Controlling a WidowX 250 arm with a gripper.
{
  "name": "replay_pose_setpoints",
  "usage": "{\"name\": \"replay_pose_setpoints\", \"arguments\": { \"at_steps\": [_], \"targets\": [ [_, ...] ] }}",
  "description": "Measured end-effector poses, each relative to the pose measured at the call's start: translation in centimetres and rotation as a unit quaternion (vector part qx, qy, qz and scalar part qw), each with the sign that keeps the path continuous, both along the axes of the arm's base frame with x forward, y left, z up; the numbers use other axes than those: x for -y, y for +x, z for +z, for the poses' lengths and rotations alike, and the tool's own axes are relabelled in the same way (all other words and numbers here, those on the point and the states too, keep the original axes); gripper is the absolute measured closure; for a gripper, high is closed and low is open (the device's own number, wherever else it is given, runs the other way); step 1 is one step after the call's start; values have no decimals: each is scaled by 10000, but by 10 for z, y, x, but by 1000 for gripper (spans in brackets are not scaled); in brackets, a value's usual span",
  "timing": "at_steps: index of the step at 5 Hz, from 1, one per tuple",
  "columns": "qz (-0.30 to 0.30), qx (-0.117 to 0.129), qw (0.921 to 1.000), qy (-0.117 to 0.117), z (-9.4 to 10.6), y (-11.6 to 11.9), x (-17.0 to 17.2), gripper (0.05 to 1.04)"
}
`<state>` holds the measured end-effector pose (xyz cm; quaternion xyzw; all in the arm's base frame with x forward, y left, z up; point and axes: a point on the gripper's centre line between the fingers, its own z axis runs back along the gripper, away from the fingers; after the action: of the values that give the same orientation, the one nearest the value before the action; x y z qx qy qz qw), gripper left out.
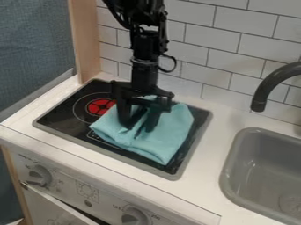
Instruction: Unfold the cloth from right to left
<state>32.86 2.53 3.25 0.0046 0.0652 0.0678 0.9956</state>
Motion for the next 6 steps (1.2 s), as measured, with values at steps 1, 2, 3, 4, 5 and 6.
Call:
{"name": "replay_pose_setpoints", "arguments": {
  "at_steps": [1,2,3,4,5,6],
  "targets": [
    [8,1,10000,-13,0,0,0,705],
    [7,27,10000,-61,0,1,1,866],
    [189,390,9985,-347,1,-2,-13,987],
    [198,679,9967,-407,13,-3,-16,1017],
    [291,928,9947,-345,31,-6,-28,1019],
    [439,1019,9933,-317,42,-9,-40,1019]
  ]
}}
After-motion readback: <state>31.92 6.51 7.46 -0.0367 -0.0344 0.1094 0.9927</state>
